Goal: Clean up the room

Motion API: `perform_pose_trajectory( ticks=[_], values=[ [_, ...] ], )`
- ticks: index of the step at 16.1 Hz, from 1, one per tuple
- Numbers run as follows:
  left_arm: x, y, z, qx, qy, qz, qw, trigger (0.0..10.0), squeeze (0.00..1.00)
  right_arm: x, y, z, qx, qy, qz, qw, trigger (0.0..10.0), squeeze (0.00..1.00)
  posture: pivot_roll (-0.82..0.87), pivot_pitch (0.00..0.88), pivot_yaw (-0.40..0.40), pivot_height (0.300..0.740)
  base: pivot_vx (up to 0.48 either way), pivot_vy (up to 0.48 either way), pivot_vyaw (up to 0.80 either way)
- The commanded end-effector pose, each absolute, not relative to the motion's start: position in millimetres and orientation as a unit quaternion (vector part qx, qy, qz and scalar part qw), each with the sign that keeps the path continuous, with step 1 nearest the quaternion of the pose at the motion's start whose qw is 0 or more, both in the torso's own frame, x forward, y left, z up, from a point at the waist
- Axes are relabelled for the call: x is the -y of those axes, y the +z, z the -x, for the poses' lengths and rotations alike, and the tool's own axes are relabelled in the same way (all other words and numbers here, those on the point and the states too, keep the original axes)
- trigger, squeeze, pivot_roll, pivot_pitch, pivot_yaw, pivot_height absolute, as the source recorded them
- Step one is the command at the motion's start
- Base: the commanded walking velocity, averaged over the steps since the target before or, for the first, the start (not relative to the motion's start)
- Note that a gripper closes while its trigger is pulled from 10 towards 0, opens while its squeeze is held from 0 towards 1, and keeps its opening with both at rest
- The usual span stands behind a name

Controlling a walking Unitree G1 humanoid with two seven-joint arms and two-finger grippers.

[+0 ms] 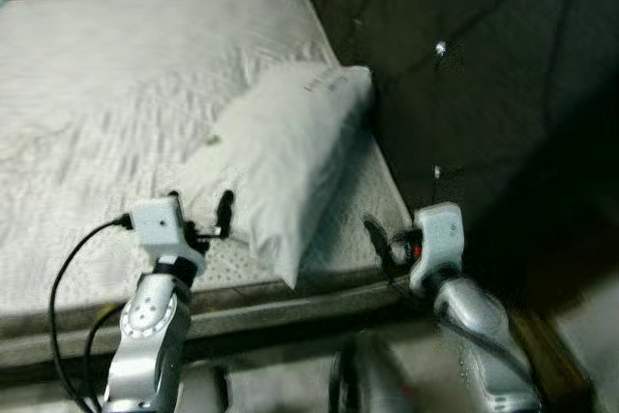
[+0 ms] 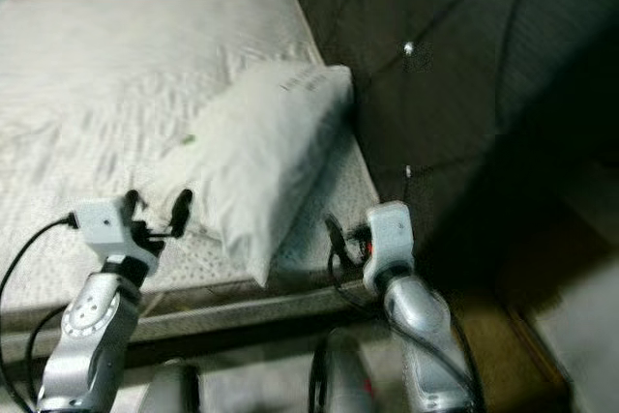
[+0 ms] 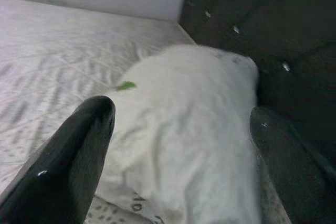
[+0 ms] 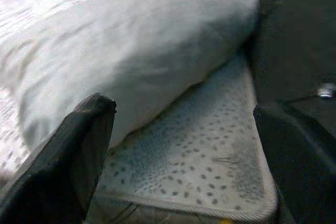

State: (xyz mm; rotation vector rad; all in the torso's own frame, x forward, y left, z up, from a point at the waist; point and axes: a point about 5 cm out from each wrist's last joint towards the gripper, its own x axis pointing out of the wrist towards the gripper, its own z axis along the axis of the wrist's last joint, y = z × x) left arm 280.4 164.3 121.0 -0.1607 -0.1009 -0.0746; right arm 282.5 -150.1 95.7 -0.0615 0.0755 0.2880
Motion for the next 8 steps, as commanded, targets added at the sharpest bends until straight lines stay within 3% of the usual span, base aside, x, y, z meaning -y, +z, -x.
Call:
perform_pose_trajectory(
  ticks=[1,4,8],
  values=[
    [-165.7,114.6,-276.9,0.036,-0.030,0.080,0.996,10.0,0.00,146.7,104.0,-286.3,-0.023,0.152,0.033,0.988,10.0,0.00,-0.08,0.180,-0.015,0.641,0.000,0.000,0.00],
    [-167.2,115.5,-276.0,0.041,-0.024,0.079,0.996,10.0,0.00,145.8,103.4,-286.0,-0.024,0.156,0.034,0.987,10.0,0.00,-0.08,0.179,-0.012,0.611,0.000,0.000,0.00],
    [-167.1,115.2,-275.8,0.041,-0.025,0.078,0.996,10.0,0.00,144.2,102.5,-286.1,-0.027,0.163,0.036,0.986,10.0,0.00,-0.08,0.175,-0.014,0.611,0.000,0.000,0.00]
  ],
)
